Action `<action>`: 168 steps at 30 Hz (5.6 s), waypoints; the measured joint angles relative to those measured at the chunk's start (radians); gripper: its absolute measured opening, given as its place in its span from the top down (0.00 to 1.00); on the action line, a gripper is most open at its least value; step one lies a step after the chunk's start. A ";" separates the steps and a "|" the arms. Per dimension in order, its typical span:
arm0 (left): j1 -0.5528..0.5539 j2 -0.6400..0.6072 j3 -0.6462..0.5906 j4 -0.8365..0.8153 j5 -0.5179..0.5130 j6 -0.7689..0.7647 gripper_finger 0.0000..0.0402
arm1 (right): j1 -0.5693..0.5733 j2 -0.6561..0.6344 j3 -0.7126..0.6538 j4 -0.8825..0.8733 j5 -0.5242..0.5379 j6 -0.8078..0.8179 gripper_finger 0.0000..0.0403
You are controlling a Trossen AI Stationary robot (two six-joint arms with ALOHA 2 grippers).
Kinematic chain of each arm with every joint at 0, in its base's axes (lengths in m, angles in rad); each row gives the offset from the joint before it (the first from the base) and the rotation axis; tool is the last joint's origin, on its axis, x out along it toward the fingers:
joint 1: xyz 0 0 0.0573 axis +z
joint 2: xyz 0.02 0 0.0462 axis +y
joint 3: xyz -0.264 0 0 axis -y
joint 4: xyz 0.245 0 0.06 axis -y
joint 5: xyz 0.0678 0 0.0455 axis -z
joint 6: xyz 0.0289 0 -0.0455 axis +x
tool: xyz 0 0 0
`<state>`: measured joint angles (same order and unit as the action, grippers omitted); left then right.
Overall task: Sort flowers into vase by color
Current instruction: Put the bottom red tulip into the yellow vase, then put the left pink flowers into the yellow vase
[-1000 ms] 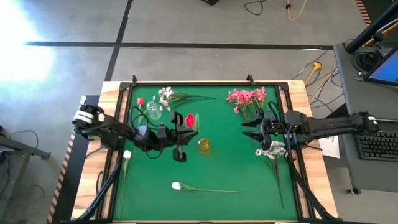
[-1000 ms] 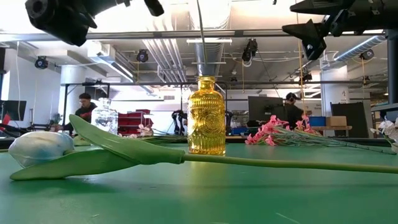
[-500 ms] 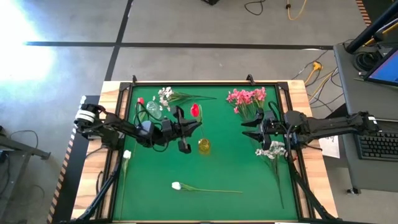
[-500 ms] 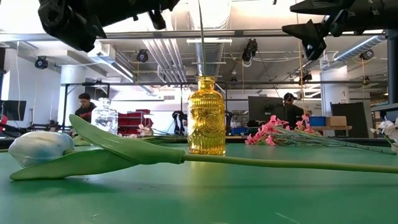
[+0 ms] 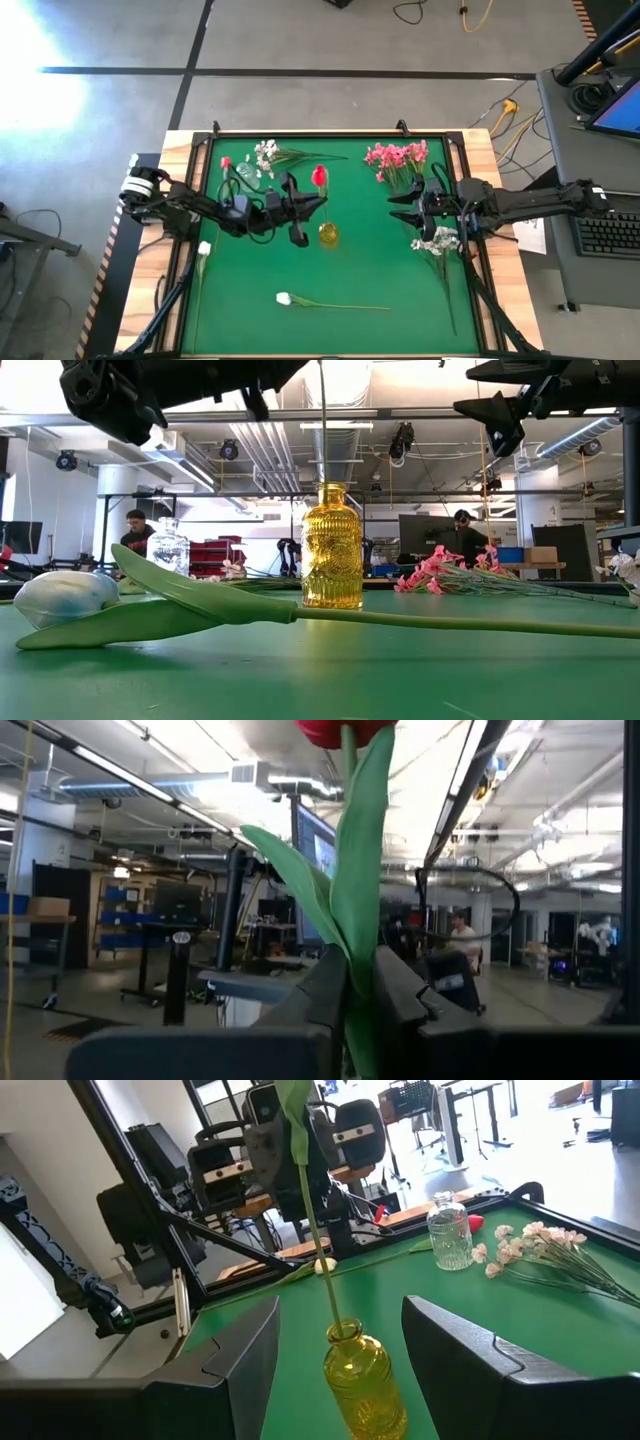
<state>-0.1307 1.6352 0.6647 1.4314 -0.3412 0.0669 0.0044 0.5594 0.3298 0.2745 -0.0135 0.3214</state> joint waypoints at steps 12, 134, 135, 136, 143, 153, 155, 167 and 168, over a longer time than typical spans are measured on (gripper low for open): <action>-0.002 0.000 0.000 -0.099 0.000 -0.010 0.68 | 0.000 0.000 0.000 -0.008 0.000 0.000 0.50; -0.117 -0.754 0.072 -2.103 -0.124 -0.653 0.29 | -0.401 0.795 0.484 -0.957 0.212 0.410 0.29; -0.117 -0.754 0.072 -2.105 -0.124 -0.653 0.29 | -0.404 0.807 0.484 -0.949 0.212 0.406 0.29; -0.117 -0.754 0.072 -2.106 -0.124 -0.653 0.29 | -0.407 0.818 0.484 -0.938 0.212 0.400 0.29; -0.117 -0.754 0.072 -2.121 -0.124 -0.653 0.29 | -0.418 0.888 0.484 -0.887 0.189 0.387 0.31; -0.117 -0.754 0.072 -2.127 -0.132 -0.653 0.29 | -0.418 0.946 0.484 -0.868 0.196 0.383 0.38; -0.117 -0.754 0.072 -2.127 -0.132 -0.653 0.29 | -0.418 0.950 0.484 -0.864 0.196 0.381 0.41; -0.117 -0.753 0.072 -2.121 -0.148 -0.653 0.29 | -0.418 0.951 0.484 -0.859 0.197 0.383 0.60; -0.117 -0.753 0.072 -2.117 -0.149 -0.653 0.29 | -0.418 0.951 0.484 -0.858 0.197 0.383 0.62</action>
<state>-0.2481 0.8818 0.7364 -0.6858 -0.4898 -0.5860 -0.4133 1.5105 0.8143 -0.5836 0.1837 0.7044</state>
